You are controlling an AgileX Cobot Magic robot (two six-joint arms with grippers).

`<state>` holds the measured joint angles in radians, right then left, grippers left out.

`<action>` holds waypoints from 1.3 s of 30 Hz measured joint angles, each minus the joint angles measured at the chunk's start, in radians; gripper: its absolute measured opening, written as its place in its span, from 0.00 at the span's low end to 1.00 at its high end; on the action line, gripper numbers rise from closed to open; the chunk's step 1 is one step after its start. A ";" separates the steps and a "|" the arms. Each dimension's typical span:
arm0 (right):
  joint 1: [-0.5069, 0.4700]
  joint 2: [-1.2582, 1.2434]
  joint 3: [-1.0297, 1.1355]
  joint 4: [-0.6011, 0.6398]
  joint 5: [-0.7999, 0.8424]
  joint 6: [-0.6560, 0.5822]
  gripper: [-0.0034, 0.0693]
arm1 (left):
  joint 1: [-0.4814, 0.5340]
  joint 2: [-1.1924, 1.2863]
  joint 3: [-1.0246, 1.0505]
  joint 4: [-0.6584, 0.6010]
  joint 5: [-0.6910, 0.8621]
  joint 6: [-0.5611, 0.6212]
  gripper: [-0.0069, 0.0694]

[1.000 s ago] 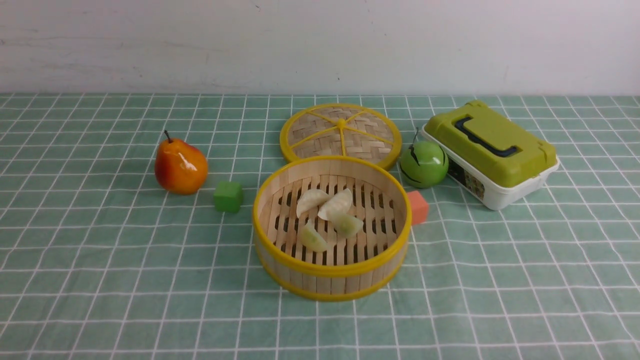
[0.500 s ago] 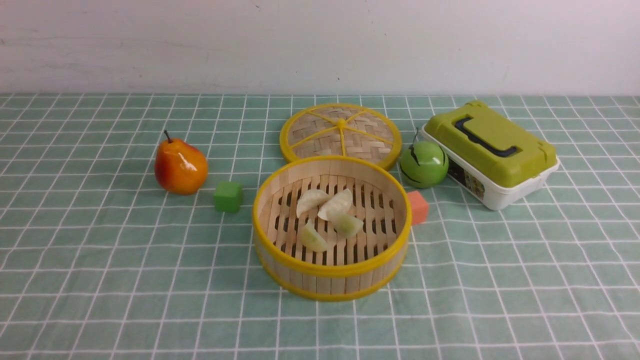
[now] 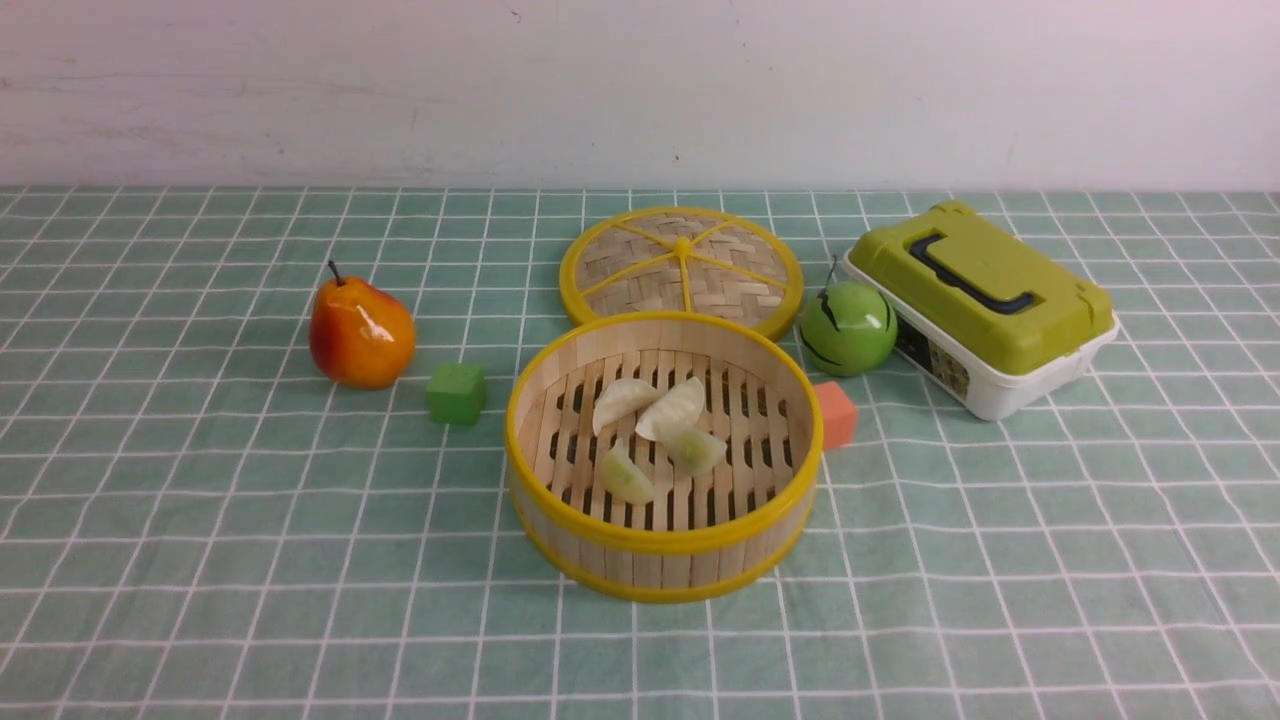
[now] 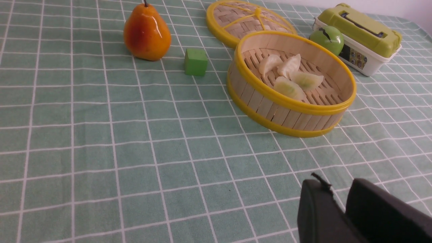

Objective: Put the dumplings into the steamer on the table with the blue tablecloth.

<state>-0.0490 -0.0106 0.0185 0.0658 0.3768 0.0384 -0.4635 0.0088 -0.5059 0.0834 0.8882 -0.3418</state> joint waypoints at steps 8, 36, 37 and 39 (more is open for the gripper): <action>0.000 0.000 0.000 0.000 0.000 0.000 0.04 | 0.071 -0.018 0.174 -0.009 -0.373 0.001 0.16; 0.000 0.000 0.000 0.000 0.001 0.000 0.06 | 0.519 -0.019 0.536 -0.114 -0.511 0.131 0.07; 0.000 0.000 0.000 0.000 0.001 0.000 0.07 | 0.519 -0.019 0.536 -0.114 -0.511 0.131 0.07; 0.000 0.000 0.000 0.000 0.001 0.000 0.07 | 0.519 -0.019 0.536 -0.114 -0.511 0.131 0.07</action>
<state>-0.0490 -0.0106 0.0185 0.0658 0.3779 0.0384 0.0555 -0.0100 0.0303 -0.0302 0.3774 -0.2109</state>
